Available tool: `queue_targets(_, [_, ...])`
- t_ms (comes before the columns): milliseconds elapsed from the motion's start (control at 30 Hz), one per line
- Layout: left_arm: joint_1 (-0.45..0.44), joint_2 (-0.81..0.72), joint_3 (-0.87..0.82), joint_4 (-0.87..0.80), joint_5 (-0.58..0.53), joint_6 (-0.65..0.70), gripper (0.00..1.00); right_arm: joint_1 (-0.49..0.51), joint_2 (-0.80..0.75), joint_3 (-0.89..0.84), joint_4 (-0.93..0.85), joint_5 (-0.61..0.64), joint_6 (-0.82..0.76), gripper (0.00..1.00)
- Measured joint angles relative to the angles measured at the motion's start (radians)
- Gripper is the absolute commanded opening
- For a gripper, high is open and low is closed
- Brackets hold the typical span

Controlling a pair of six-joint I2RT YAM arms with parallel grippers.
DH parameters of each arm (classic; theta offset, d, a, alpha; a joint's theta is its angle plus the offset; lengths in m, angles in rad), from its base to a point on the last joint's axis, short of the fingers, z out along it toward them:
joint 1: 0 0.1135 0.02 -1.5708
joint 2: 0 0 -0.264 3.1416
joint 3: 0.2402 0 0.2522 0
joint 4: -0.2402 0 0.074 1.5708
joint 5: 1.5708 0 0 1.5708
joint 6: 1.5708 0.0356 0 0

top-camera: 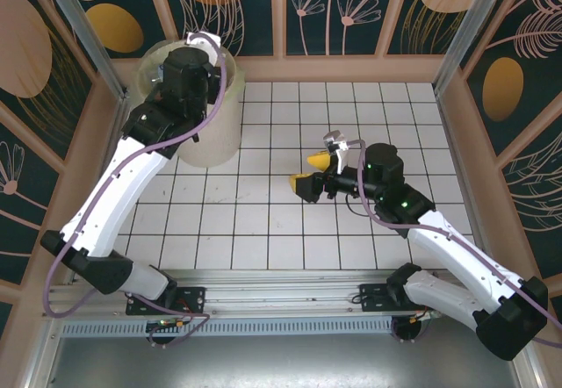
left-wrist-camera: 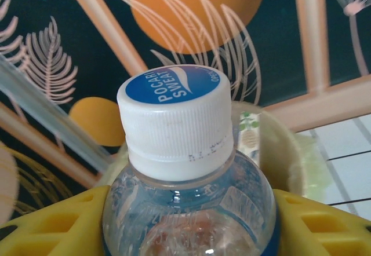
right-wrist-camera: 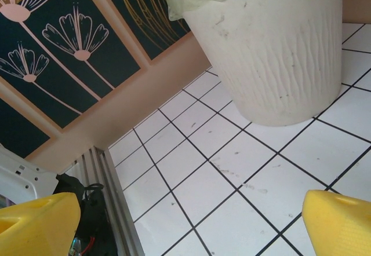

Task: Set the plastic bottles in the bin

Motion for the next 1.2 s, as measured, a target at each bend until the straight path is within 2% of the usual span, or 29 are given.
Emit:
queue_targets(167, [0.039, 0.043, 0.0, 0.016, -0.033, 0.066, 0.57, -0.002, -0.013, 0.0, -0.015, 0.011, 0.0, 0.99])
queue_targets(333, [0.104, 0.098, 0.0, 0.027, 0.007, 0.07, 0.63, -0.002, -0.021, 0.0, -0.027, 0.018, -0.001, 0.99])
queue_targets(433, [0.113, 0.138, 0.006, 0.027, 0.033, 0.071, 0.65, -0.003, -0.021, 0.0, -0.032, 0.022, -0.001, 0.99])
queue_targets(533, [0.112, 0.176, 0.015, 0.026, 0.056, 0.074, 0.72, -0.004, -0.023, 0.0, -0.035, 0.025, -0.001, 0.99])
queue_targets(733, [0.113, 0.224, 0.05, 0.01, 0.101, 0.055, 0.93, -0.012, -0.034, 0.0, -0.045, 0.035, -0.001, 0.99])
queue_targets(833, [0.114, 0.228, 0.08, -0.005, 0.13, 0.034, 0.99, -0.016, -0.035, 0.0, -0.045, 0.04, 0.0, 0.99])
queue_targets(967, [0.125, 0.228, 0.138, -0.023, 0.176, -0.008, 0.99, -0.017, -0.034, 0.0, -0.045, 0.043, 0.0, 0.99])
queue_targets(1033, [0.137, 0.227, 0.162, -0.026, 0.201, -0.036, 0.94, -0.017, -0.034, 0.0, -0.044, 0.044, 0.0, 0.99])
queue_targets(1133, [0.155, 0.224, 0.176, -0.027, 0.24, -0.078, 0.78, -0.017, -0.031, 0.0, -0.04, 0.044, 0.003, 0.98])
queue_targets(1200, [0.164, 0.224, 0.178, -0.029, 0.261, -0.098, 0.75, -0.017, -0.026, 0.0, -0.031, 0.044, 0.005, 0.98])
